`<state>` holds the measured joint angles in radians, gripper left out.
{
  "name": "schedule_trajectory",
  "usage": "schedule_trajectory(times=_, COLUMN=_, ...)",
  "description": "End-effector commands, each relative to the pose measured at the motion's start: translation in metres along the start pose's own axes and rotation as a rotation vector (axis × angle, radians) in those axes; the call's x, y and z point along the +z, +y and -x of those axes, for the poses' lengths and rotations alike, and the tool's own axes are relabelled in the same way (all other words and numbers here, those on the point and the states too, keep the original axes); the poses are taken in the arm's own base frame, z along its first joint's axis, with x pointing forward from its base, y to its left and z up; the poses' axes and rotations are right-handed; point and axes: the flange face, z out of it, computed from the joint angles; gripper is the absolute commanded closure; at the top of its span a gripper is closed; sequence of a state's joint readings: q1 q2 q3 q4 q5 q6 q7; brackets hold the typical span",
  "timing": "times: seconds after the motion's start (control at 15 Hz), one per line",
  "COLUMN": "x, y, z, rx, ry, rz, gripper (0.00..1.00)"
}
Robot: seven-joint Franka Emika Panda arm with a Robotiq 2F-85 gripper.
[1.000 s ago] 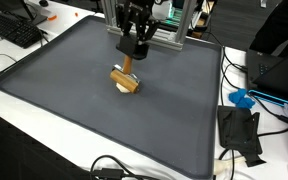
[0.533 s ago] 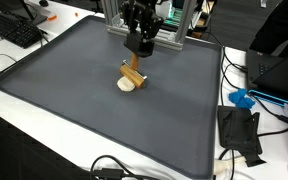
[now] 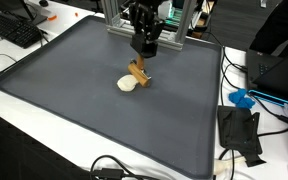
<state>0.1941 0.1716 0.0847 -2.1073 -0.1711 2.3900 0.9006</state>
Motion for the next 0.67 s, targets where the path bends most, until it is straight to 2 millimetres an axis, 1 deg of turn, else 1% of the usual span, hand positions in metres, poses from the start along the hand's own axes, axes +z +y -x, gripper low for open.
schedule_trajectory(times=0.0, x=0.003, y=0.002, z=-0.011, rx=0.106, ry=0.062, rz=-0.003, gripper=0.78)
schedule_trajectory(times=0.13, x=0.003, y=0.004, z=-0.016, rx=0.148, ry=0.091, rz=0.002, gripper=0.78)
schedule_trajectory(times=0.4, x=0.012, y=0.010, z=-0.023, rx=0.251, ry=0.124, rz=0.032, gripper=0.78)
schedule_trajectory(times=0.6, x=0.016, y=0.010, z=-0.026, rx=0.338, ry=0.127, rz=0.032, gripper=0.78)
